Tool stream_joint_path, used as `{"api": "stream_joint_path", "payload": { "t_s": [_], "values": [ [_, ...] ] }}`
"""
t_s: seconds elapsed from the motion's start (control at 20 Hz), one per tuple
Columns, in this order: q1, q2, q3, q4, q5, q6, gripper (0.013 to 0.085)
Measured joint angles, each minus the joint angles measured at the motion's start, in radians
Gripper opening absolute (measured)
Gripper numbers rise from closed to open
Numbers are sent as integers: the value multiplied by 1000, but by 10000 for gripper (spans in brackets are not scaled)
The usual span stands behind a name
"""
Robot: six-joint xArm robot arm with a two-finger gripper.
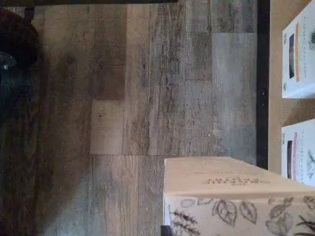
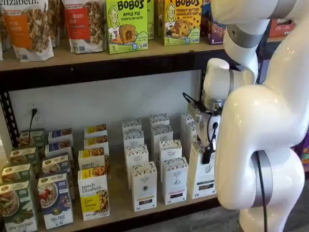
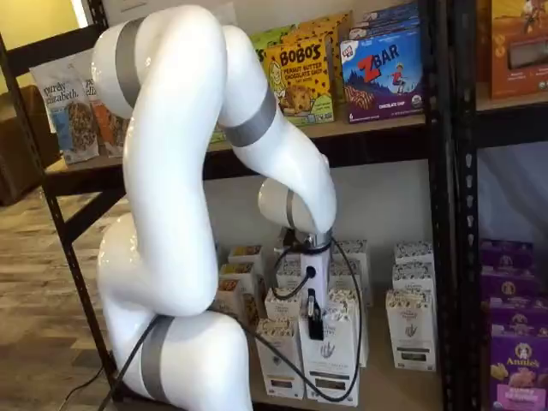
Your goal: Pick up the white box with a green strip in the middle, on the bottom shelf, the sixth box from the left
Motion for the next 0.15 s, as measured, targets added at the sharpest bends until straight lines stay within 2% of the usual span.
{"api": "stream_joint_path", "payload": {
  "t_s": [0.15],
  "values": [
    [5, -17, 4, -5, 8, 10, 490]
  ]
}}
